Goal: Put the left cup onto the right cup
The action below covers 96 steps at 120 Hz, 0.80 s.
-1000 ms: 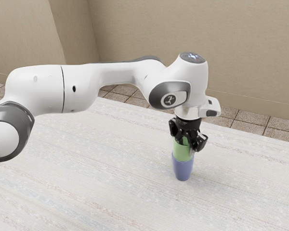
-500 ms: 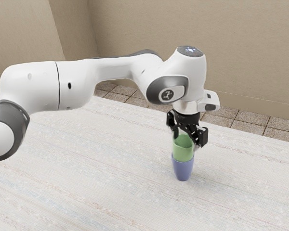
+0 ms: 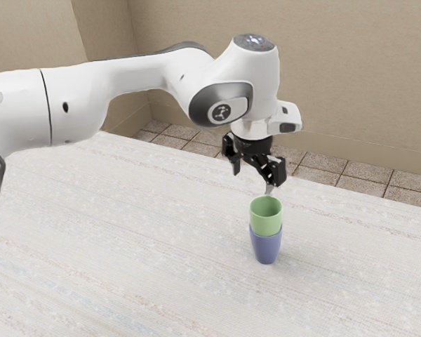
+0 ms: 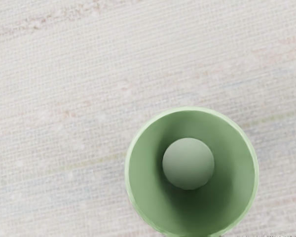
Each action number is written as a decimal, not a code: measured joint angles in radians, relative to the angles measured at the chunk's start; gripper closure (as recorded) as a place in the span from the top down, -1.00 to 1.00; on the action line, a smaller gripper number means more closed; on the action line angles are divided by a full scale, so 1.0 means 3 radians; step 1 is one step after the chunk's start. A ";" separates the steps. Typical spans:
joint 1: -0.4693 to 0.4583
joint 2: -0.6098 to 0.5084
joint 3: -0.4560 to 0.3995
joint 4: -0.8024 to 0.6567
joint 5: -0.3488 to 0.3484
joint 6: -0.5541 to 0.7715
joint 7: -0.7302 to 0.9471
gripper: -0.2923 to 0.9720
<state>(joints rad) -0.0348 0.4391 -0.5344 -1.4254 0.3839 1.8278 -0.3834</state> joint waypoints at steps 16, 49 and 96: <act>0.0073 -0.0168 0.0146 -0.0091 -0.0132 -0.0057 0.0058 0.53; 0.0141 -0.0534 0.0629 -0.0302 -0.0500 -0.0250 0.0289 0.54; 0.0427 -0.0773 0.1187 -0.0271 -0.0998 -0.0545 0.0932 0.54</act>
<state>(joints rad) 0.0934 0.2072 -0.1782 -1.5068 0.0843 1.6644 -0.1037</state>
